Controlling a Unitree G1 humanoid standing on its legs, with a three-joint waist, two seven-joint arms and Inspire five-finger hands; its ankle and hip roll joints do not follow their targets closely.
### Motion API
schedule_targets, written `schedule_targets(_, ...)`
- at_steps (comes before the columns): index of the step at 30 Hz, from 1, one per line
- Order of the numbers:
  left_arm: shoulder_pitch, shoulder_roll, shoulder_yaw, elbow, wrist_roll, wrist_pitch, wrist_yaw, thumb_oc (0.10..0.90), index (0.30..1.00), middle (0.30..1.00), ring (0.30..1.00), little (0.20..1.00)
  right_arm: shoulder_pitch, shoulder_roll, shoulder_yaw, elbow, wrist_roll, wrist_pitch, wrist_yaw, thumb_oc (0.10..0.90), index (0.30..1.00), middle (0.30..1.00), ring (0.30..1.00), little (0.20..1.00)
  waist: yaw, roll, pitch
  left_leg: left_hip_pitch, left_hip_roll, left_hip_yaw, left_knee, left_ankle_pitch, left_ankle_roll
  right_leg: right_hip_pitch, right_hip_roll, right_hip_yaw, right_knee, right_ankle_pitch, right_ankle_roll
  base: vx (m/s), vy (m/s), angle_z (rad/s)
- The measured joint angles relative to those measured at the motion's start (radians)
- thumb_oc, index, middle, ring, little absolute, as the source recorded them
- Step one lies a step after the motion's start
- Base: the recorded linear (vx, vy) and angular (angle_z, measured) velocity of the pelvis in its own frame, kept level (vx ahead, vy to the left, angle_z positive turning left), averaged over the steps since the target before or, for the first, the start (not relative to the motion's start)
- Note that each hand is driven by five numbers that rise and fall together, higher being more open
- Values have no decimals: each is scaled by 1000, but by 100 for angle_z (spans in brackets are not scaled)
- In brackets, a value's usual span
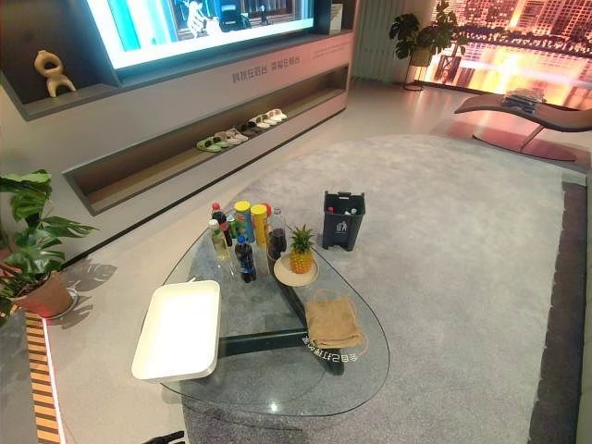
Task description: Wipe the table with a cloth and put it in the basket.
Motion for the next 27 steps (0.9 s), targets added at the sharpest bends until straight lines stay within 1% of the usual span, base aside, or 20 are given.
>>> schedule_targets(27, 0, 0, 0, 0, -1, 0, 1, 800, 900, 900, 900, 900, 0, 0, 1, 0, 0, 0, 0, 800, 900, 900, 900, 900, 0, -4, 2, 0, 0, 0, 0, 0, 0, 0, 0, 0, 0, 0, 0, 0, 0, 0)
